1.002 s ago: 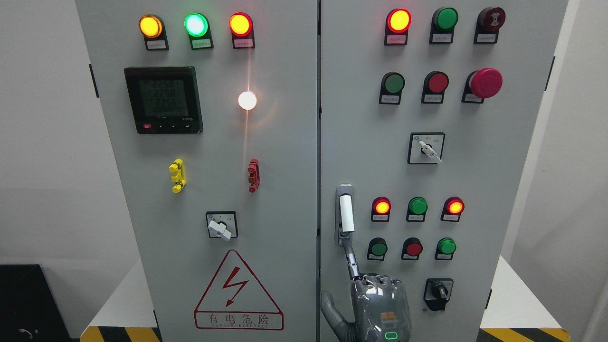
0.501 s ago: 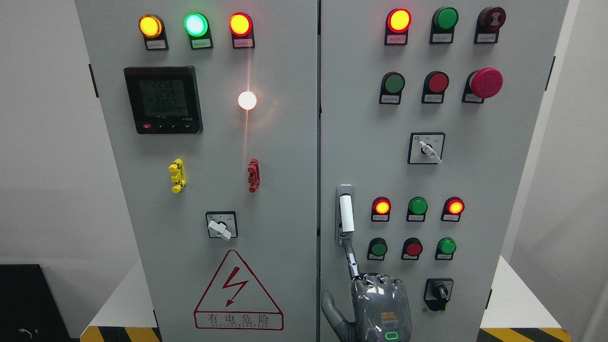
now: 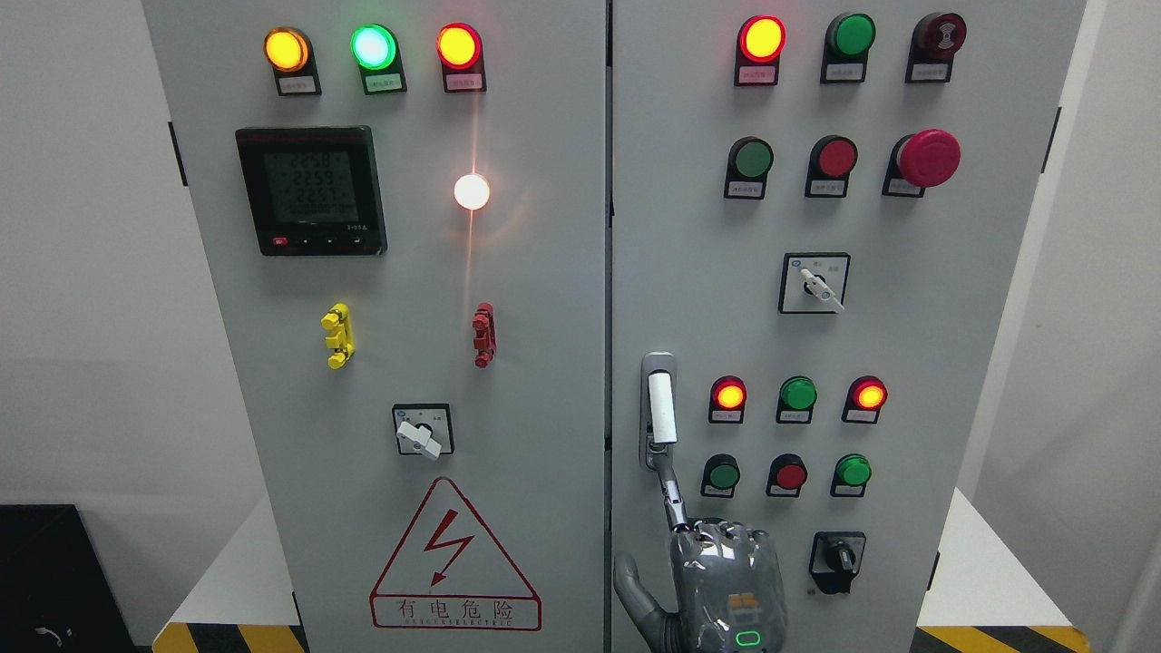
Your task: Release door handle
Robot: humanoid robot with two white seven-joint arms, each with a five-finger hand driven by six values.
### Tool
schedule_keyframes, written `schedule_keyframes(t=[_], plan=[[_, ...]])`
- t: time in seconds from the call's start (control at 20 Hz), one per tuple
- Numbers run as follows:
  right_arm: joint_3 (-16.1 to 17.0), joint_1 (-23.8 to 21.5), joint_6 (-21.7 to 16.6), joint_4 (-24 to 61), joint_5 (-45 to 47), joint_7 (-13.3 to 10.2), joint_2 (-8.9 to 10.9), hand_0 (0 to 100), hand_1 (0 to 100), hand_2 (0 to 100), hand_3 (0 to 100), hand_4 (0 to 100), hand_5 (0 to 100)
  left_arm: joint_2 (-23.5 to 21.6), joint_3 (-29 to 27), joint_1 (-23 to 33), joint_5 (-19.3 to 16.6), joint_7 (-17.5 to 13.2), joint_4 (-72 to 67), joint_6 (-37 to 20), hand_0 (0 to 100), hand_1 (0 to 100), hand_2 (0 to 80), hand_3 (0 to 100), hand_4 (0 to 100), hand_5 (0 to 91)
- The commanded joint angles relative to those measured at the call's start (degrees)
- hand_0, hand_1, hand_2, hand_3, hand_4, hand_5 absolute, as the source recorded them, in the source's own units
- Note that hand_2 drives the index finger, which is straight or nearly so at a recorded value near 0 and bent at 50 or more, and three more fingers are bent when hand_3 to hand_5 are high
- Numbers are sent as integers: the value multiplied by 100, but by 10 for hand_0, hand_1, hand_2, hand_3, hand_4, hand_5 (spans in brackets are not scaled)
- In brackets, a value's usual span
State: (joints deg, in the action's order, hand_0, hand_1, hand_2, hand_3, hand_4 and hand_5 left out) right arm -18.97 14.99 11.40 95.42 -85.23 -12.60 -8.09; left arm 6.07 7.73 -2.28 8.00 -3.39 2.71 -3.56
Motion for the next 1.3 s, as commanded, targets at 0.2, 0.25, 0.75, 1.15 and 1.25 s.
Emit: schedule_keyframes(t=[0.2, 0.25, 0.75, 1.15, 1.25], plan=[[-19, -14, -15, 135, -11, -14, 1, 451, 288, 111, 1000, 1000, 1000, 0, 0, 0, 0, -4, -7, -5, 120, 556, 0, 0, 0, 0], [-19, -14, -15, 135, -11, -23, 1, 451, 289, 127, 1000, 1000, 1000, 0, 0, 0, 0, -4, 1, -5, 120, 556, 0, 0, 0, 0], [-19, -23, -15, 266, 7, -14, 1, 459, 292, 337, 1000, 999, 1000, 0, 0, 0, 0, -4, 1, -5, 120, 556, 0, 0, 0, 0], [-10, -75, -51, 495, 33, 108, 1, 502, 292, 437, 965, 966, 1000, 0, 0, 0, 0, -4, 1, -5, 120, 556, 0, 0, 0, 0], [-10, -146, -51, 591, 33, 153, 1, 507, 294, 437, 956, 954, 1000, 0, 0, 0, 0, -4, 1, -5, 120, 556, 0, 0, 0, 0]])
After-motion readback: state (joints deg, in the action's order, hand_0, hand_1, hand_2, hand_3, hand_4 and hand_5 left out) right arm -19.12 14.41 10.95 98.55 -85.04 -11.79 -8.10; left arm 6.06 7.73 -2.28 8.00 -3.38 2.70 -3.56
